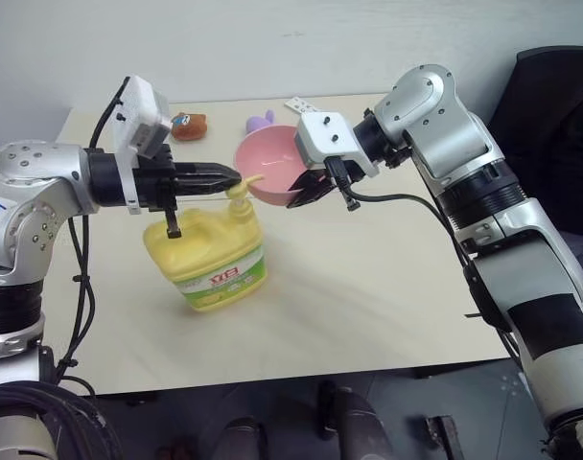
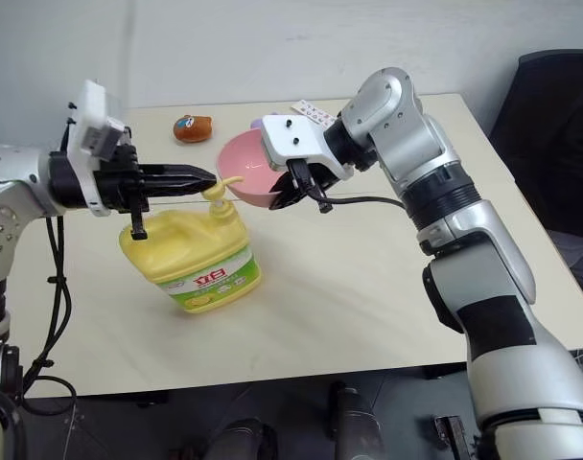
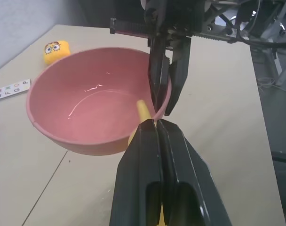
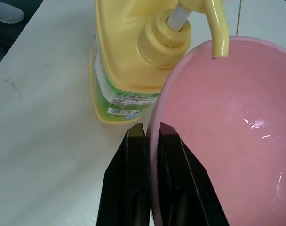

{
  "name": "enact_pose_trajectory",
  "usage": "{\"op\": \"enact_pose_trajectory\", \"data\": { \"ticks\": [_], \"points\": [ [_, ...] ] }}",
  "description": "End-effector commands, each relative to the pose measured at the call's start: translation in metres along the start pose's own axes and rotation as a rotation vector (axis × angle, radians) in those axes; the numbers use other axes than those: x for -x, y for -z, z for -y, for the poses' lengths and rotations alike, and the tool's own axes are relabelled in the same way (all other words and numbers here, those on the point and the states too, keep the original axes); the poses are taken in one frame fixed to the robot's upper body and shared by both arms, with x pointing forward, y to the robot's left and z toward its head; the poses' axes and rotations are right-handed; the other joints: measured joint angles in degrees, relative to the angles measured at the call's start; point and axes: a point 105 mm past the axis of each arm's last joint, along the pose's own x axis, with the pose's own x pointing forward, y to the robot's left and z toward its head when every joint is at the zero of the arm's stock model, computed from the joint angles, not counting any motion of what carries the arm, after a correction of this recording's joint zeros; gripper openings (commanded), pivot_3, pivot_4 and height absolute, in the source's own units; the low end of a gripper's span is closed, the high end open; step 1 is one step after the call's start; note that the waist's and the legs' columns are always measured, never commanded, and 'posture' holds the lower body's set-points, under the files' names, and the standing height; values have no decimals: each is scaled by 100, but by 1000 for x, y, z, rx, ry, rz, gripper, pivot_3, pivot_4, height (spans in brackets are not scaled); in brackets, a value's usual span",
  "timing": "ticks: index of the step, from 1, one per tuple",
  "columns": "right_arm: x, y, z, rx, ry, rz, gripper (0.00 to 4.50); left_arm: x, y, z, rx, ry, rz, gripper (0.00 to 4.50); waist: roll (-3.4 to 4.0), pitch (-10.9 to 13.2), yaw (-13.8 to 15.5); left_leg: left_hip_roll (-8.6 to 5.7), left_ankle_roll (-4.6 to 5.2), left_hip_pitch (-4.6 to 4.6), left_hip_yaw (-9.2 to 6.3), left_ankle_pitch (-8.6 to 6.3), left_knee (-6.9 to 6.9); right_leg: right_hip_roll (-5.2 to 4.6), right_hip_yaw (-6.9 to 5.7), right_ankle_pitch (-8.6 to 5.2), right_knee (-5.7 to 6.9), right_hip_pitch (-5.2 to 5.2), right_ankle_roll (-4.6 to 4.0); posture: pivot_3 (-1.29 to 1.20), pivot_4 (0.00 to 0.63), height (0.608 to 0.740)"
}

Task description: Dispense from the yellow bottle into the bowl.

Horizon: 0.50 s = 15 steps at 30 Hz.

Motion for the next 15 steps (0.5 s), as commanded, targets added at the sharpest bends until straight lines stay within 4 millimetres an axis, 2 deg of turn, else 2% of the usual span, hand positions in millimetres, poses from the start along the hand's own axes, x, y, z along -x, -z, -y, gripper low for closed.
{"op": "enact_pose_trajectory", "data": {
  "ticks": [1, 9, 15],
  "points": [
    [9, -15, 0, 76, -34, 3, 0, 1, -3, -4, -27, -35, -9, 76, 0, 0, 0, 0, 0, 0, 0, 0, 0, 0, 0, 0, 0, 0, 0, 0, 150, 740],
    [10, -13, -2, 102, -51, -17, 0, -2, 7, -7, -9, -58, -62, 76, -1, 0, 3, 0, 0, 6, 0, 0, 2, -1, 1, 0, 2, 5, 0, 0, 150, 740],
    [10, -13, -2, 109, -56, -23, 0, 0, 16, -1, 11, -33, -109, 76, -1, 0, 4, 0, 0, 8, 1, 0, 3, -1, 3, 0, 6, 5, 0, 0, 150, 740]
  ]
}}
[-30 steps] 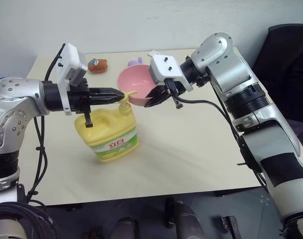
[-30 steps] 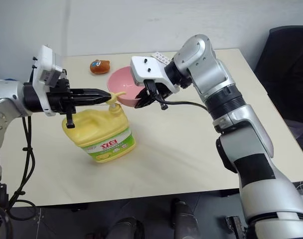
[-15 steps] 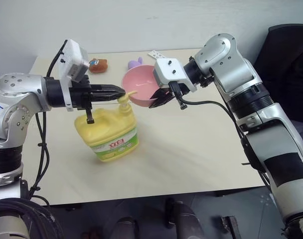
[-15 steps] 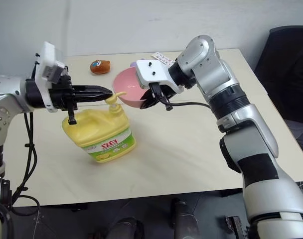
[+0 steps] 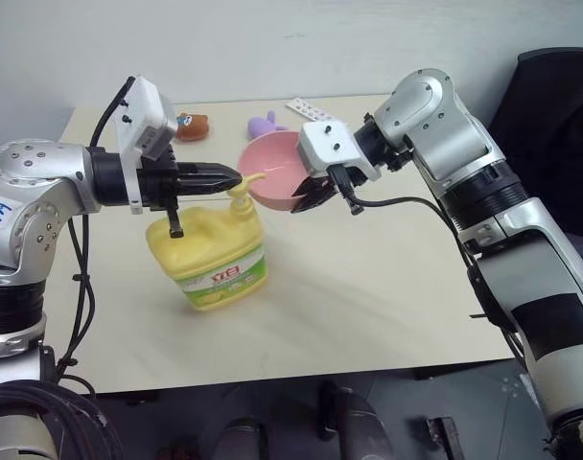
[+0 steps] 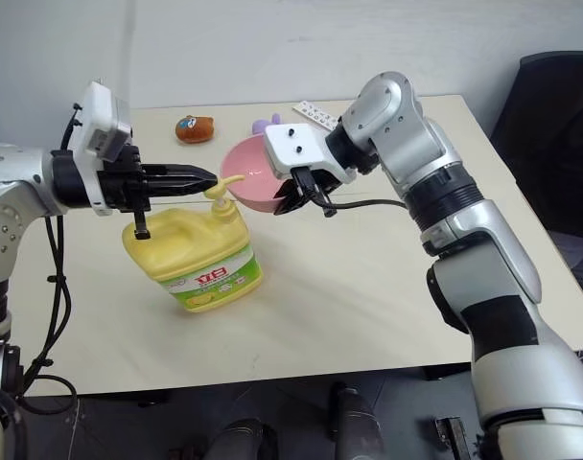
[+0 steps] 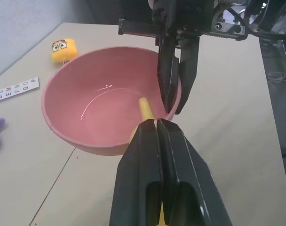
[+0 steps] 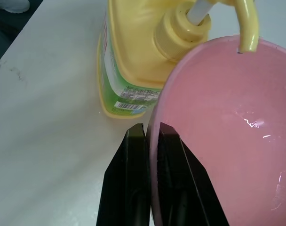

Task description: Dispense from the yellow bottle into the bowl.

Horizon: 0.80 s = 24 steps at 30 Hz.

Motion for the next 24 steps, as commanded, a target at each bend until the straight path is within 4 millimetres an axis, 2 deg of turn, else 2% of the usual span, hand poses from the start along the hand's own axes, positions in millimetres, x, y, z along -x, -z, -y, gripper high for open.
{"op": "enact_pose_trajectory", "data": {
  "ticks": [1, 9, 14, 24],
  "points": [
    [13, -17, 3, 77, -21, 5, 0, 0, 16, 2, 28, 2, -88, 76, 0, 0, 0, 0, 0, 0, 0, 0, 0, 0, 0, 0, 0, 0, 0, 0, 150, 740],
    [13, -19, 2, 89, -28, 2, 0, 2, 32, 8, 123, 23, -159, 76, -1, -1, -3, 0, 0, 5, 0, 0, 0, 0, 2, -1, 2, 3, -1, 0, 150, 740],
    [13, -21, 2, 97, -31, 3, 0, -2, 42, 10, 112, 63, -215, 76, -2, -2, 0, 0, 0, 12, 1, 0, -1, 0, 6, -2, 5, 8, -3, 0, 150, 740],
    [12, -23, 2, 99, -36, 9, 0, -15, 58, 1, 45, 87, -286, 76, -16, -12, 15, -1, 0, 24, 5, 0, 0, -2, 6, -2, 8, 24, -4, 0, 150, 740]
  ]
}}
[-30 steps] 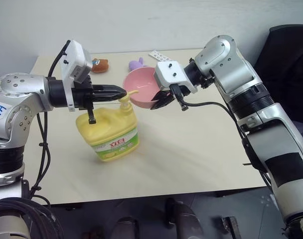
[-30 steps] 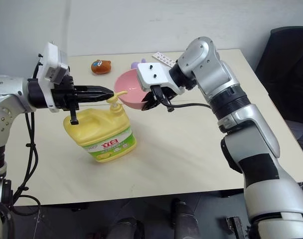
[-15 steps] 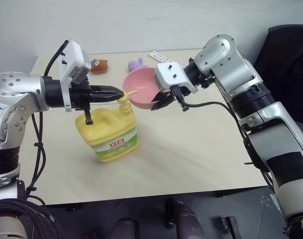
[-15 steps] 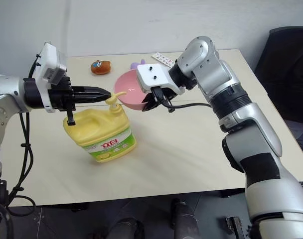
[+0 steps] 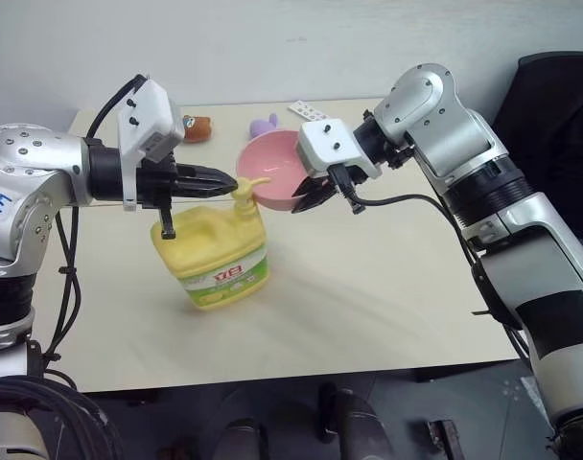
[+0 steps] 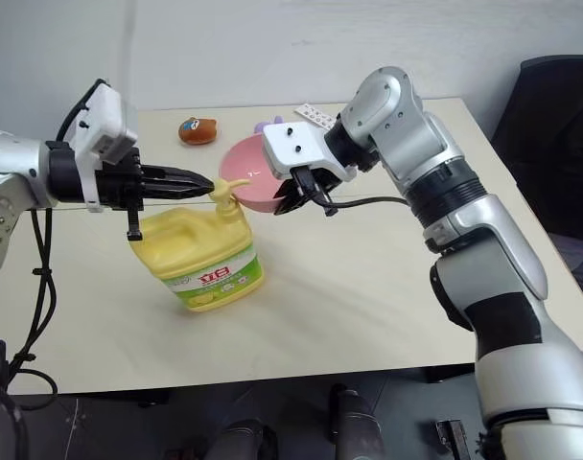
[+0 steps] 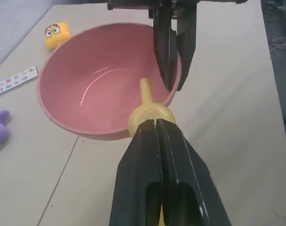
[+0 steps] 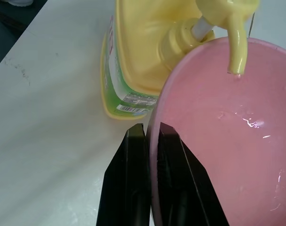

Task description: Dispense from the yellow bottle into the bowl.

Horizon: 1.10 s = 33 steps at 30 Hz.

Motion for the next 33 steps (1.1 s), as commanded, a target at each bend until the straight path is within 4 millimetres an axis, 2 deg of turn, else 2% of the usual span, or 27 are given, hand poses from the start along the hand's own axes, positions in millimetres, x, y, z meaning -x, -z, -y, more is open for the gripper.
{"op": "enact_pose_trajectory", "data": {
  "ticks": [1, 13, 17, 18, 22, 26, 30, 33],
  "points": [
    [9, -20, 2, 84, -26, 15, 0, -19, 49, 5, 102, 53, -169, 76, -3, -3, -3, 0, 0, 0, 1, 0, 0, 0, 0, 0, 1, 2, 0, 0, 150, 740],
    [8, -20, 0, 86, -27, 15, 0, -19, 57, -2, 88, 77, -188, 76, -4, -6, -4, 1, 0, 0, 9, 0, -1, 0, 6, -2, 8, 2, -3, 0, 150, 740],
    [11, -19, 1, 77, -12, 20, 0, -10, 27, -13, 99, 25, -71, 76, -4, -6, -4, 1, 0, 0, 9, 0, 0, 0, 7, -2, 9, 1, -4, 0, 150, 740],
    [11, -18, 1, 75, -10, 21, 0, -9, 23, -13, 103, 21, -57, 76, -4, -6, -4, 1, 0, 0, 9, 0, 1, 0, 6, -2, 10, -2, -3, 0, 150, 740],
    [17, -16, -1, 57, 9, 32, 0, 8, -15, -11, 129, 39, 102, 76, -3, -5, -4, 1, 1, -14, 5, 1, 5, 0, 1, -2, 8, -22, -4, 0, 150, 740],
    [22, -12, -4, 31, 27, 46, 0, 37, -45, 2, 145, 103, 225, 979, -10, -1, -6, 3, 1, -39, -4, 1, 5, 0, -9, -2, 1, -39, -4, 0, 150, 740],
    [26, -5, -9, -1, 45, 57, 0, 61, -55, 9, 147, 92, 260, 2185, -12, 1, -17, 3, 1, -49, -10, 0, 2, 0, -14, -1, -14, -43, -2, 0, 150, 740],
    [28, 11, -25, -65, 61, 67, 0, 92, -59, 23, 159, 73, 241, 2980, -11, 2, -20, 5, 0, -45, -10, 0, 1, 1, -14, -1, -10, -43, -3, 0, 150, 740]
  ]
}}
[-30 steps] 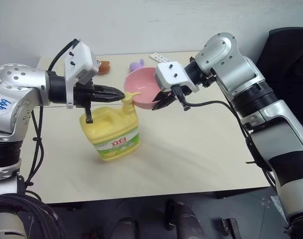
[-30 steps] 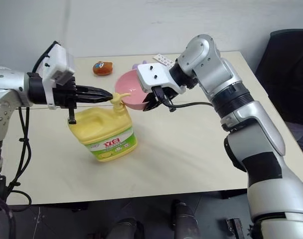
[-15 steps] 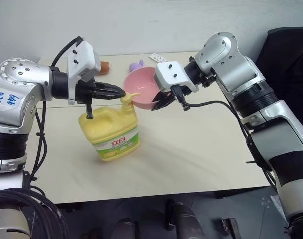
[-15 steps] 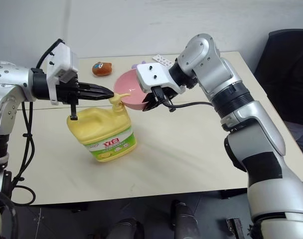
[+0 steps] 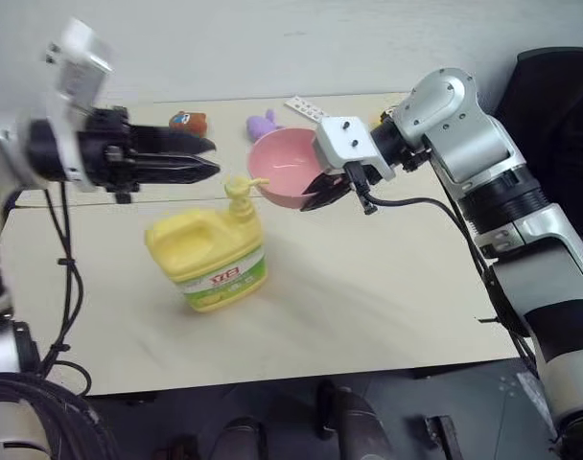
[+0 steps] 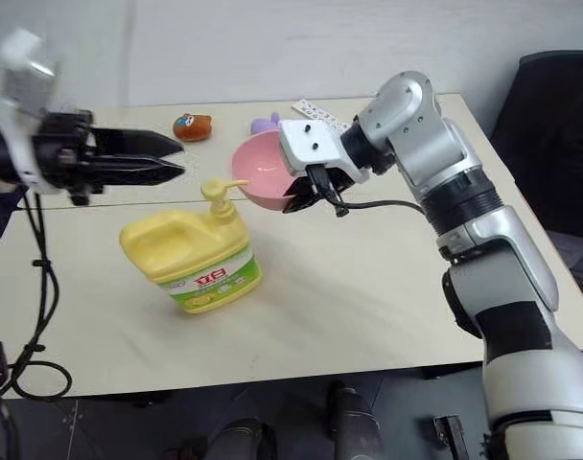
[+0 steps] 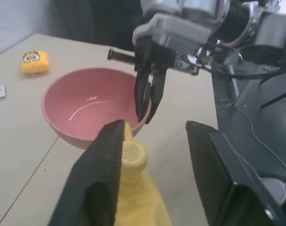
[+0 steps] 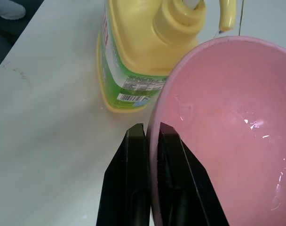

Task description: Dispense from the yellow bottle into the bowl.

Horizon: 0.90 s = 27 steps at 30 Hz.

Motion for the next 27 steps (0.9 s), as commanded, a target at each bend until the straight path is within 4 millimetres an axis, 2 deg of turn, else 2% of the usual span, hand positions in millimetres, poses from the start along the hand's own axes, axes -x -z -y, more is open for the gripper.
{"op": "enact_pose_trajectory", "data": {
  "ticks": [1, 5, 6, 12, 16, 20, 24, 27],
  "points": [
    [15, 4, -15, -16, 9, 31, 0, 32, -16, 28, -27, -8, -9, 3293, 0, 0, -4, 0, 0, 0, 0, 0, 0, 0, 1, 0, 0, 0, 0, 0, 150, 740],
    [8, 31, -35, -133, 61, 30, 0, 54, -10, 52, -6, -63, -102, 4307, -2, 1, 11, 0, -1, 3, 1, -1, 0, 0, 2, -1, -3, 4, -1, 0, 150, 740],
    [5, 38, -40, -155, 73, 25, 0, 58, -8, 57, 2, -79, -120, 4427, -2, 1, 11, 0, -2, 6, 1, -1, 0, 0, 2, -1, -3, 7, -1, 0, 150, 740],
    [-26, 88, -64, -347, 222, -10, 0, 77, 11, 78, 85, -194, -147, 4427, -3, 2, 21, 0, -5, 16, 4, 0, -6, 2, 7, -4, 0, 13, -7, 0, 150, 740],
    [-45, 122, -78, -307, 306, -131, 0, 78, 19, 86, 94, -231, -173, 4427, -3, 1, 5, 1, -11, 24, 5, 1, -14, 4, 13, -6, 3, 15, -10, 0, 150, 740],
    [-51, 140, -83, -267, 337, -200, 0, 78, 25, 89, 96, -245, -206, 4427, -3, 2, -2, 0, -13, 31, 5, 2, -19, 4, 22, -7, 3, 14, -11, 0, 150, 740],
    [-49, 134, -80, -360, 331, -114, 1179, 80, 30, 89, 110, -259, -212, 4500, -3, 1, -7, 1, -15, 36, 4, 3, -21, 6, 30, -8, 5, 17, -14, 0, 150, 740],
    [-21, 123, -76, -424, 312, -57, 2176, 86, 35, 88, 132, -279, -225, 4500, -1, 3, -3, 3, -16, 34, 2, 4, -22, 7, 31, -10, 4, 15, -16, 0, 150, 740]
  ]
}}
